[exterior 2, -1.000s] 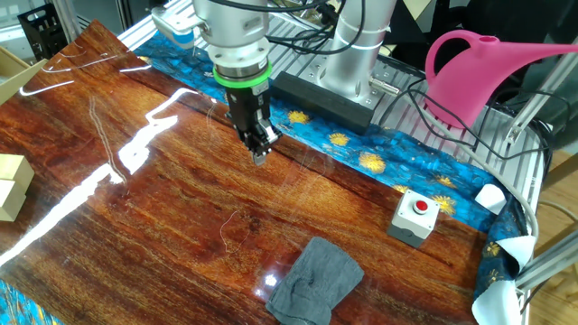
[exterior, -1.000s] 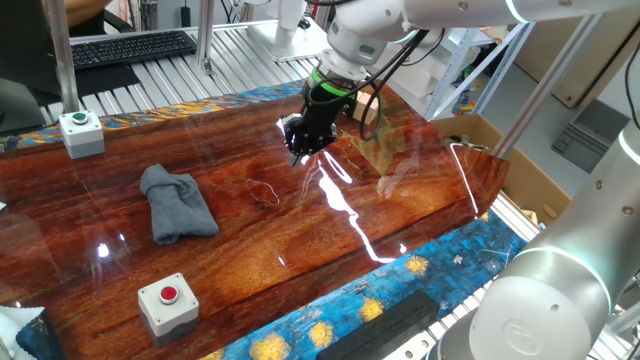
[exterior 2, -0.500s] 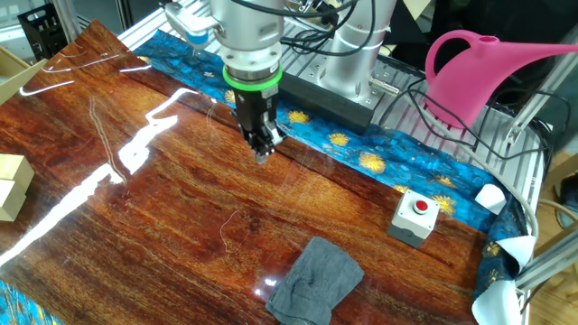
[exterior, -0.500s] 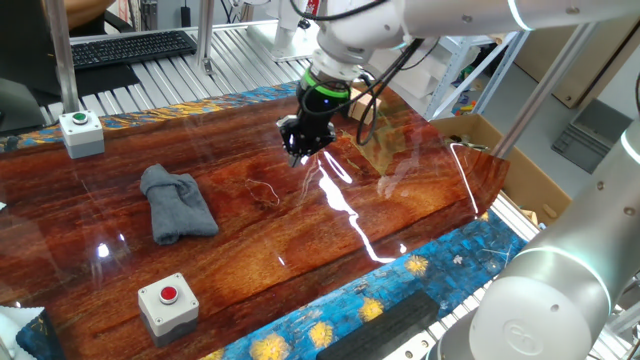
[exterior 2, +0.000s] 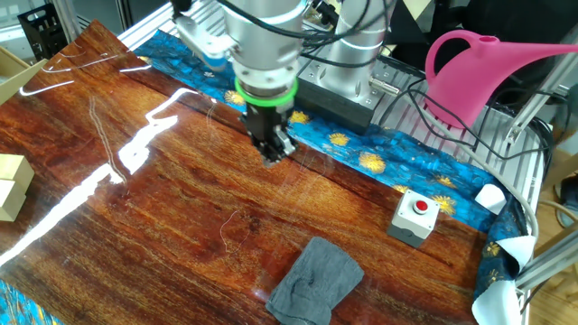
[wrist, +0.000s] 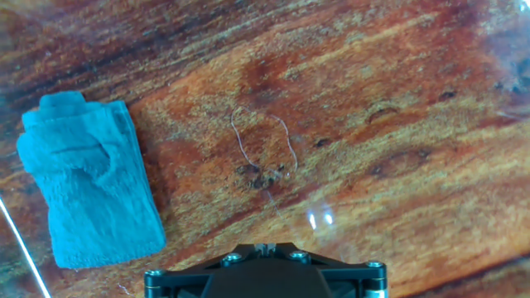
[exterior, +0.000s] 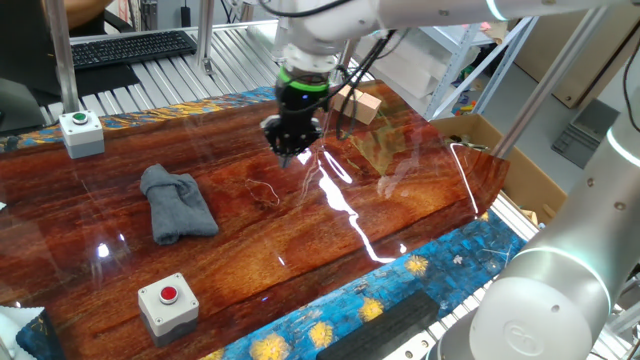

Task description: Clean the table with a cloth

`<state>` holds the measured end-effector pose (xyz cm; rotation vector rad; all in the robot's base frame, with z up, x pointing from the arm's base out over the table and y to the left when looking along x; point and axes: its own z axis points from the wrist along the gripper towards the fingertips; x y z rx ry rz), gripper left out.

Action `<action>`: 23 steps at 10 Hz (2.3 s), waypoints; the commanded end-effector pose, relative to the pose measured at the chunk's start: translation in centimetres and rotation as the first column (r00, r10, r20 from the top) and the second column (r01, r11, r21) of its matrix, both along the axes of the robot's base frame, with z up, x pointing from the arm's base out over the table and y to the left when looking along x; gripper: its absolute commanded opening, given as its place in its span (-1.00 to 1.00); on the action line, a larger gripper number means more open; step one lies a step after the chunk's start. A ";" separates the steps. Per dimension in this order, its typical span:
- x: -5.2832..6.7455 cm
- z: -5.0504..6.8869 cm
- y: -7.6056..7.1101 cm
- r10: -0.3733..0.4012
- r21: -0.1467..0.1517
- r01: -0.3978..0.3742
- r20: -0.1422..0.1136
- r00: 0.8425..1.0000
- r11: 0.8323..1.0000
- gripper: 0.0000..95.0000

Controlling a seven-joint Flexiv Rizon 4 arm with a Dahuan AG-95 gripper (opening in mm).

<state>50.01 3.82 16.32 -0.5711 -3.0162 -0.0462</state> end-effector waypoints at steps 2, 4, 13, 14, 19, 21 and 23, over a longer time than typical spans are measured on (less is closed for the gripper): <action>1.0 -1.4 2.5 -0.042 0.015 0.042 0.002 0.999 0.999 -0.60; 1.6 -2.1 3.5 -0.045 0.012 0.045 0.006 0.999 0.999 0.60; 4.3 -4.9 6.5 -0.015 -0.009 0.015 -0.009 1.000 1.000 1.00; 4.6 -5.2 6.6 -0.008 -0.011 0.008 -0.010 1.000 1.000 1.00; 5.4 -4.9 6.5 0.025 -0.013 -0.025 -0.014 1.000 1.000 0.60; 5.4 -4.9 6.5 0.084 -0.007 -0.084 -0.010 0.996 0.996 -0.60; 5.4 -4.9 6.5 0.106 -0.018 -0.107 -0.010 0.994 0.994 -1.00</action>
